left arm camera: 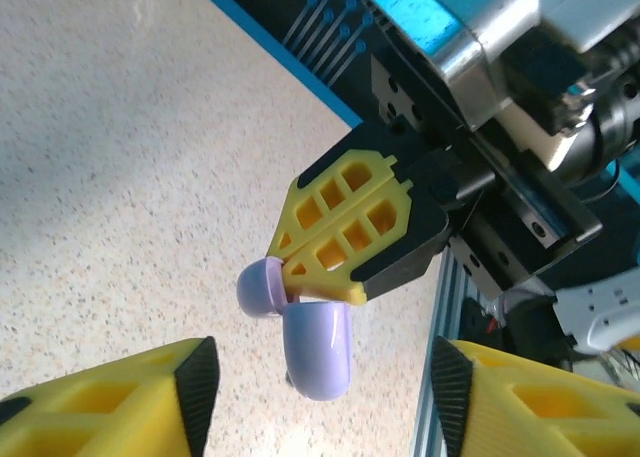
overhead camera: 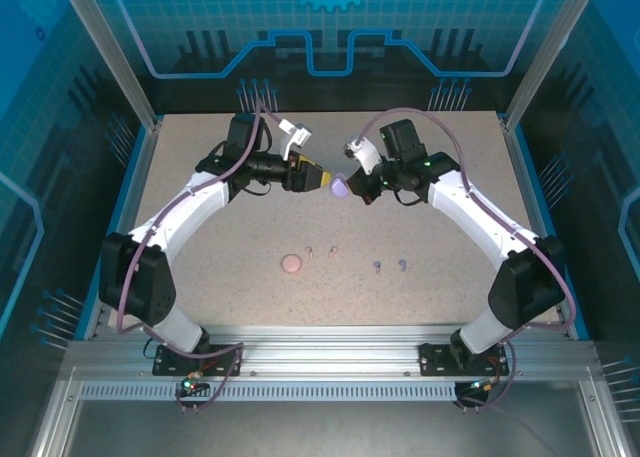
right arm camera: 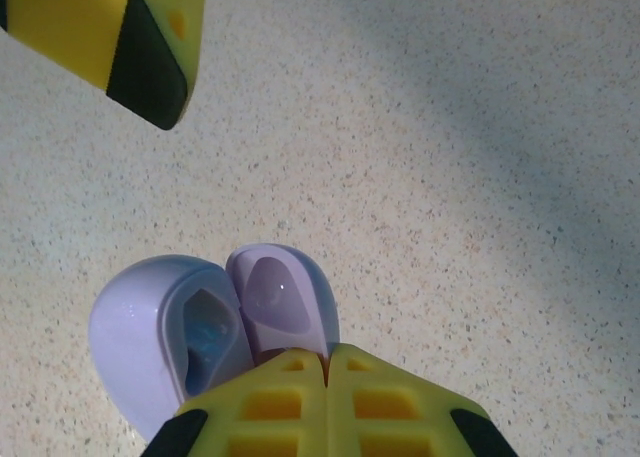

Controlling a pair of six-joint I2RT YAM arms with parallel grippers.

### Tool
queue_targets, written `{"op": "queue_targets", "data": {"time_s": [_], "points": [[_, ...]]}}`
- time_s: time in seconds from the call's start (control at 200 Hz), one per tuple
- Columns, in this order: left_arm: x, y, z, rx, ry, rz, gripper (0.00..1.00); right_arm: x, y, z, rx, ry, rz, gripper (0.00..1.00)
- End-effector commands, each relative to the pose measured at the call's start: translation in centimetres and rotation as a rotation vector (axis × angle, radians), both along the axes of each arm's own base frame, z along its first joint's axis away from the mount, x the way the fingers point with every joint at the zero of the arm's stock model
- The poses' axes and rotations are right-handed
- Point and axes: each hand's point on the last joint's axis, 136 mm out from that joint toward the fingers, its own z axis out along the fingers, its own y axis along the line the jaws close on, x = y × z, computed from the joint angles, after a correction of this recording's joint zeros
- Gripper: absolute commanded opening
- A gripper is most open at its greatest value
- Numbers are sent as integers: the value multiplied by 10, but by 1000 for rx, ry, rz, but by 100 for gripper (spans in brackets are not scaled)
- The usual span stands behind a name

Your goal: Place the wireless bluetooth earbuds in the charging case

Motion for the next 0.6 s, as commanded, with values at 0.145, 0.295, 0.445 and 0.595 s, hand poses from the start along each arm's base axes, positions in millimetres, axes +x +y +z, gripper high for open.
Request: {"op": "queue_targets", "data": {"time_s": [0.145,0.295,0.445,0.595], "points": [[-19,-7,-7,17,65,-131,57,-5,9,4,-58,-26,60,0],[-22,-16,-17,42,91,-162,56,-5,14,9,-47,-32,68,0],[-24,-24,-26,57,106,-184,54,-5,16,9,-44,-30,72,0],[-23,-29,-28,60,109,-195,49,-5,18,7,-49,-27,76,0]]}}
